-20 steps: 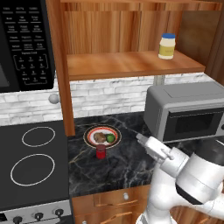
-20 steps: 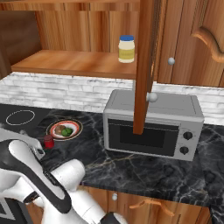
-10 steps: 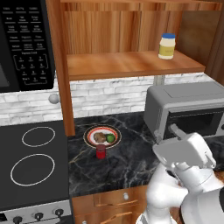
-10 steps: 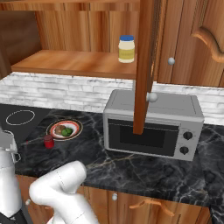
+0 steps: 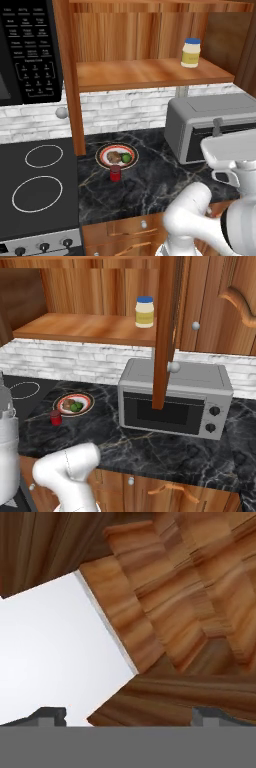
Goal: Pick the avocado and bread from the counter and place them on the plate. Then pick the jam from the cabinet and place it next to the plate. Lastly close the cabinet door.
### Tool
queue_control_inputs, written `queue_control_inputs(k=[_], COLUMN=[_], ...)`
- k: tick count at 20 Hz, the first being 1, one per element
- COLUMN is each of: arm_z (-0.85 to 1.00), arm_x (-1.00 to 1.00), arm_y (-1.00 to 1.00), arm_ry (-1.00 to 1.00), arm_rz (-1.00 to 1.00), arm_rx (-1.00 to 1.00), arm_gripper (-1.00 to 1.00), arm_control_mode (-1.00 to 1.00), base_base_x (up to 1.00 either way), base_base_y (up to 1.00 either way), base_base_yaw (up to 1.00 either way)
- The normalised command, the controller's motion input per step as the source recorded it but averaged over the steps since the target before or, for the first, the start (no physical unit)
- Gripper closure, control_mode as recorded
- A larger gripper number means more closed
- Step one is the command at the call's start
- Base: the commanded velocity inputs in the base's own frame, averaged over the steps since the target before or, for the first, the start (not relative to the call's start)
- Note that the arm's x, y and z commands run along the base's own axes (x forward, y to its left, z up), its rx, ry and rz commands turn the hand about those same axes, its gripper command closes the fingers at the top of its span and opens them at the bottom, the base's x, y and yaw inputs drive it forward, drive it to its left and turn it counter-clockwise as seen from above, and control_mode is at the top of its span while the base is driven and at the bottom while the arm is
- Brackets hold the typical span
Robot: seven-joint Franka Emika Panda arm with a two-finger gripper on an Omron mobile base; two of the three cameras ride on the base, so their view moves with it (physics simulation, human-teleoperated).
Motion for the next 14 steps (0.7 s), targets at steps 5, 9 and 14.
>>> queue_control_inputs(k=[5, 9, 14], arm_z=[0.12, 0.33, 0.55], arm_x=[-0.51, -0.84, -0.56], arm_y=[-0.40, -0.37, -0.70], arm_ry=[-0.16, -0.43, -0.33], arm_rz=[-0.01, 0.00, -0.05], arm_rx=[0.13, 0.14, 0.22], arm_gripper=[-1.00, -1.00, -1.00], arm_control_mode=[-1.00, -1.00, -1.00], base_base_x=[0.00, 0.00, 0.00], base_base_y=[0.00, 0.00, 0.00], base_base_yaw=[0.00, 0.00, 0.00])
